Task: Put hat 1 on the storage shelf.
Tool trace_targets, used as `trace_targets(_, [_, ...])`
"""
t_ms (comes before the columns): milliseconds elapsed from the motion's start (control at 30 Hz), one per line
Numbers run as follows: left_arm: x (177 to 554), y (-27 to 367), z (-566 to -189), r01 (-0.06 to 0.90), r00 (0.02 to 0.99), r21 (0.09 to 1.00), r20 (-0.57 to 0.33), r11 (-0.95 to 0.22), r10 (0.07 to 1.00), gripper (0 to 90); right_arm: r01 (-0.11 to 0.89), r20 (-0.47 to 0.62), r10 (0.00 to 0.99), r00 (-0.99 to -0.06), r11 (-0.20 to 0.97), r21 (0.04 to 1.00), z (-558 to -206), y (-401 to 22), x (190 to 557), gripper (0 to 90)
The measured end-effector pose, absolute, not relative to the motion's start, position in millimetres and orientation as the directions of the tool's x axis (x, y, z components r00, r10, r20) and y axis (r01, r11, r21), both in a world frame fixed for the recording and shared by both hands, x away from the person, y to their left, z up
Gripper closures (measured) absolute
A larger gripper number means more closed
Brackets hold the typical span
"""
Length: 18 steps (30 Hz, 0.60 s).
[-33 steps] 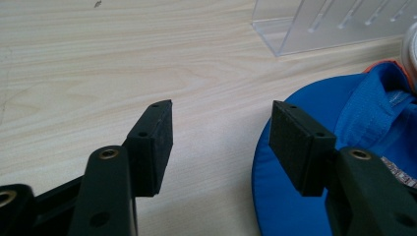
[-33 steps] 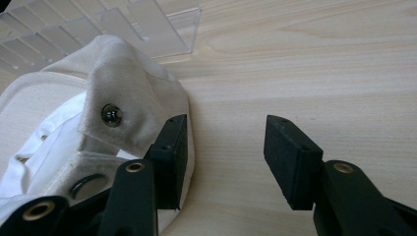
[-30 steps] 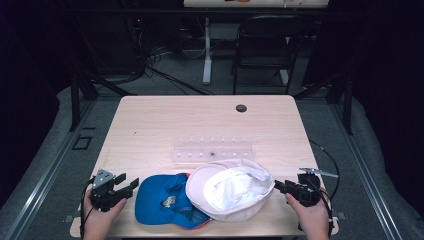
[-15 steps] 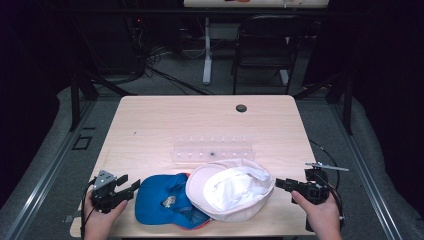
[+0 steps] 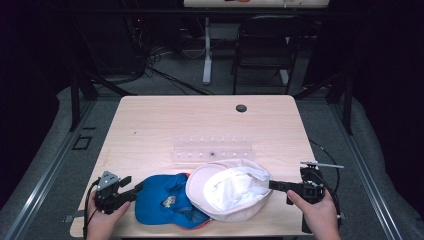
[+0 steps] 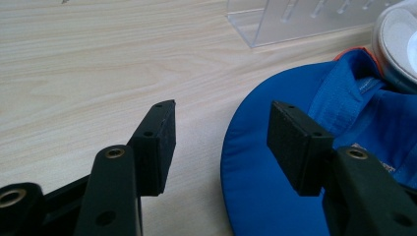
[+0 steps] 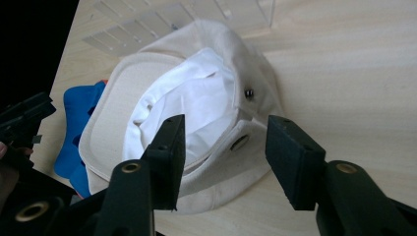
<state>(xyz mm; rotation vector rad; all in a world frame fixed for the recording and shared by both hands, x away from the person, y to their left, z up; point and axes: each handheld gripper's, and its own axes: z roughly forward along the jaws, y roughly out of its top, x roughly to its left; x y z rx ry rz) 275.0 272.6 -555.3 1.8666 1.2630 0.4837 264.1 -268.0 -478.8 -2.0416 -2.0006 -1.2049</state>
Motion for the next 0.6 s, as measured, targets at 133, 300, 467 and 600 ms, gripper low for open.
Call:
trace_targets(133, [275,272,-556,0.584,0.431,0.793,-0.123,-0.172,0.894,44.9,0.891,0.566,0.817,-0.109,-0.172,0.421,-487,-263,266,53.8])
trace_targets(300, [275,270,-557,0.586,0.444,0.789,-0.119,-0.187,0.888,44.9,0.904,0.583,0.809,-0.079,-0.189,0.384,-492,-256,272,56.3])
trace_targets(467, [276,269,-557,0.584,0.452,0.787,-0.115,-0.196,0.885,44.8,0.909,0.576,0.816,-0.048,-0.203,0.364,-495,-254,281,57.2])
trace_targets(600, [276,268,-558,0.585,0.455,0.787,-0.118,-0.196,0.883,44.8,0.909,0.568,0.822,-0.038,-0.207,0.361,-496,-254,286,58.3])
